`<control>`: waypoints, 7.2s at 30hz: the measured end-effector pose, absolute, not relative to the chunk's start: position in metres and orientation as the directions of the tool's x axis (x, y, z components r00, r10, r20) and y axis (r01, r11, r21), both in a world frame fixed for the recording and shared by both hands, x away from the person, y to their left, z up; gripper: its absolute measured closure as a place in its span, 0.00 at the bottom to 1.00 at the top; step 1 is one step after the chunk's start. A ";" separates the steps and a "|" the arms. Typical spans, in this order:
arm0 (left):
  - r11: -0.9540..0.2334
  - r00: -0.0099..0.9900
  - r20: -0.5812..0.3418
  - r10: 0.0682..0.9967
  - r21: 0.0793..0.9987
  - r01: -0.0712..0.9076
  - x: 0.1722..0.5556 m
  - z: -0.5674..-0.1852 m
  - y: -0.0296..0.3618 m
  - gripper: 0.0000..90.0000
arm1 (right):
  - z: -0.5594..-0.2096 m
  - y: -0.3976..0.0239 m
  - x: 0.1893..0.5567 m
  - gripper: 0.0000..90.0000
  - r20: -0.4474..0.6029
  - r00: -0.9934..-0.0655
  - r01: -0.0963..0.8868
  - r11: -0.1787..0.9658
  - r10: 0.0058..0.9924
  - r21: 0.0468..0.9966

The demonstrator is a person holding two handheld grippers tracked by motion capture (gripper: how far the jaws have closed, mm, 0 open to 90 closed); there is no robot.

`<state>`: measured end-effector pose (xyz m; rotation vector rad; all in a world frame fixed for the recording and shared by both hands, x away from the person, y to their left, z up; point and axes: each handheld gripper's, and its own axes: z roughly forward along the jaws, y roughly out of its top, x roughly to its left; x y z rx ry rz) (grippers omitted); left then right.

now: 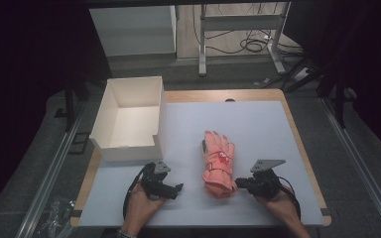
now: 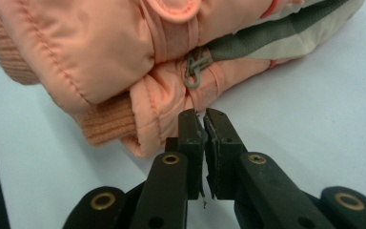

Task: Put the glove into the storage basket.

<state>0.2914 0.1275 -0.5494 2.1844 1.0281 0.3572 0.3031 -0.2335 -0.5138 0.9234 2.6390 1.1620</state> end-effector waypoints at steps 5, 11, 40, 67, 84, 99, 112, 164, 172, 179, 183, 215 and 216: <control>-0.449 0.649 -0.042 0.760 0.688 0.570 0.291 -0.550 0.128 0.03 | -0.515 -0.240 0.302 0.92 0.116 -0.795 0.486 0.511 0.596 0.709; -0.451 0.650 -0.041 0.759 0.687 0.569 0.291 -0.550 0.128 0.03 | -0.517 -0.240 0.302 0.92 0.128 -0.795 0.493 0.508 0.594 0.706; -0.486 0.697 -0.038 0.716 0.689 0.538 0.288 -0.550 0.135 0.03 | -0.528 -0.175 0.312 0.91 0.156 -0.834 0.466 0.525 0.529 0.713; -0.486 0.698 -0.042 0.715 0.688 0.538 0.289 -0.550 0.135 0.02 | -0.521 -0.176 0.315 0.76 0.098 -0.816 0.453 0.525 0.570 0.720; -0.487 0.699 -0.043 0.714 0.688 0.539 0.289 -0.550 0.135 0.02 | -0.511 -0.224 0.321 0.48 0.037 -0.744 0.470 0.484 0.667 0.738; -0.486 0.700 -0.050 0.713 0.684 0.544 0.289 -0.550 0.135 0.01 | -0.513 -0.261 0.324 0.32 0.006 -0.659 0.507 0.438 0.752 0.742; -0.480 0.698 -0.053 0.715 0.687 0.545 0.289 -0.550 0.135 0.01 | -0.528 -0.293 0.327 0.19 -0.021 -0.575 0.554 0.408 0.818 0.726; -0.566 0.768 -0.104 0.632 0.614 0.550 0.330 -0.456 0.082 0.00 | -0.531 -0.289 0.325 0.15 -0.061 -0.574 0.538 0.432 0.816 0.724; -0.588 0.773 -0.124 0.622 0.579 0.565 0.351 -0.466 0.058 0.00 | -0.531 -0.289 0.325 0.15 -0.062 -0.575 0.537 0.433 0.816 0.724; -0.615 0.769 -0.101 0.631 0.539 0.575 0.354 -0.482 0.044 0.00 | -0.531 -0.289 0.325 0.15 -0.060 -0.575 0.538 0.433 0.816 0.723; -0.626 0.762 -0.079 0.643 0.518 0.582 0.352 -0.493 0.040 0.00 | -0.531 -0.289 0.325 0.15 -0.063 -0.576 0.536 0.435 0.815 0.724; -0.633 0.751 -0.083 0.655 0.483 0.605 0.346 -0.510 0.026 0.39 | -0.531 -0.289 0.325 0.15 -0.062 -0.576 0.536 0.434 0.815 0.724; -0.637 0.756 -0.082 0.649 0.485 0.599 0.346 -0.509 0.027 0.39 | -0.531 -0.289 0.325 0.15 -0.062 -0.576 0.536 0.434 0.815 0.724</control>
